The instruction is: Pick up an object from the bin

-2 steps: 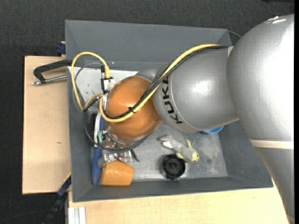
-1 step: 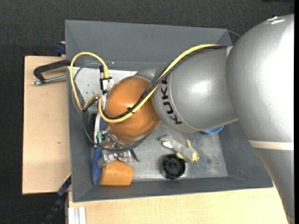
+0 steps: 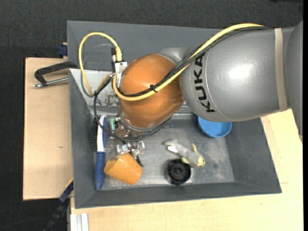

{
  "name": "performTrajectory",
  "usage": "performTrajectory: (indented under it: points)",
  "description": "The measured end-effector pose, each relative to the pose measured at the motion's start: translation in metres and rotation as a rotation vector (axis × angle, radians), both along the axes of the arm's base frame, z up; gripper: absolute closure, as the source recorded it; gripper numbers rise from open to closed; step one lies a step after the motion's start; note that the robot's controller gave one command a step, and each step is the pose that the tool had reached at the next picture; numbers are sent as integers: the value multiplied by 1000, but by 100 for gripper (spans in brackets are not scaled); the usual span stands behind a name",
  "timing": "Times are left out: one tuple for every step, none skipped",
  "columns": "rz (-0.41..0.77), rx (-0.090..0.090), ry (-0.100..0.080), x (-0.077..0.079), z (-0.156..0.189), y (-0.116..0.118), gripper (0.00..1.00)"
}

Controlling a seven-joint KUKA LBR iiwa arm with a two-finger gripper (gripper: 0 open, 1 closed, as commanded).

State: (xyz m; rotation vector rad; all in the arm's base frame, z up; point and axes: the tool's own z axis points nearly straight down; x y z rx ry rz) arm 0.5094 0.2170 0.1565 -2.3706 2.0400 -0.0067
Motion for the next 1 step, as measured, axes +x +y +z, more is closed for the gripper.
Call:
performTrajectory:
  points:
    - [-14, 0, -1, 22, 92, -11, 100]
